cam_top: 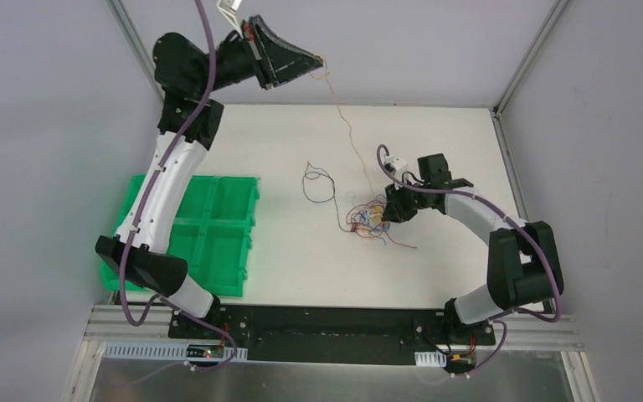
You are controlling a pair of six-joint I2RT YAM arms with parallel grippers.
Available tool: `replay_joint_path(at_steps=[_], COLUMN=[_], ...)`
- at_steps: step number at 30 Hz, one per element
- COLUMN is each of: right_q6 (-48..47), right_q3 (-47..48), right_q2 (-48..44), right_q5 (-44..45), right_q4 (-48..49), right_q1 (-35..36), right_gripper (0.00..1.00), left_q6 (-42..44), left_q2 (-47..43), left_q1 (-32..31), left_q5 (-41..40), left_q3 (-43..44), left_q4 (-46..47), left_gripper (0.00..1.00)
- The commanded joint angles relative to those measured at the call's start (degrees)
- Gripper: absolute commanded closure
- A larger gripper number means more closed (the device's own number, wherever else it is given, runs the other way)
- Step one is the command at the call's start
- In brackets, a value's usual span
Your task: Untangle the cables
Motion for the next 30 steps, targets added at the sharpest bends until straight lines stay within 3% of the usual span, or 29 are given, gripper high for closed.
replay_joint_path(at_steps=[1, 8, 11, 16, 23, 30], right_q6=[-5.47, -8.49, -10.72, -15.12, -21.68, -21.67], right_q3=[-0.45, -0.37, -0.26, 1.15, 2.19, 5.83], right_q2=[2.16, 3.78, 4.6, 7.23, 11.17, 13.07], right_q5=[4.68, 8.01, 10.29, 19.66, 26.42, 21.63], right_q4=[-2.4, -4.6, -6.43, -11.26, -13.89, -17.75], right_q1=[-0.3, -0.26, -0.27, -1.68, -7.96, -12.78], right_gripper=[0.8, 0.79, 1.0, 1.0, 1.0, 0.93], left_q6=[0.84, 4.75, 6.34, 8.58, 9.73, 11.43], left_q2=[1.24, 5.61, 6.33, 5.91, 4.03, 0.64], left_q1=[2.54, 5.36, 5.58, 7.34, 13.88, 16.2], left_q5=[-1.6, -5.47, -7.18, -10.03, -14.78, -15.56], left_q3=[13.43, 31.68, 35.87, 38.57, 40.59, 37.65], left_q4=[0.53, -4.39, -5.09, -6.1, -7.74, -10.2], left_gripper=[1.0, 1.0, 1.0, 1.0, 1.0, 1.0])
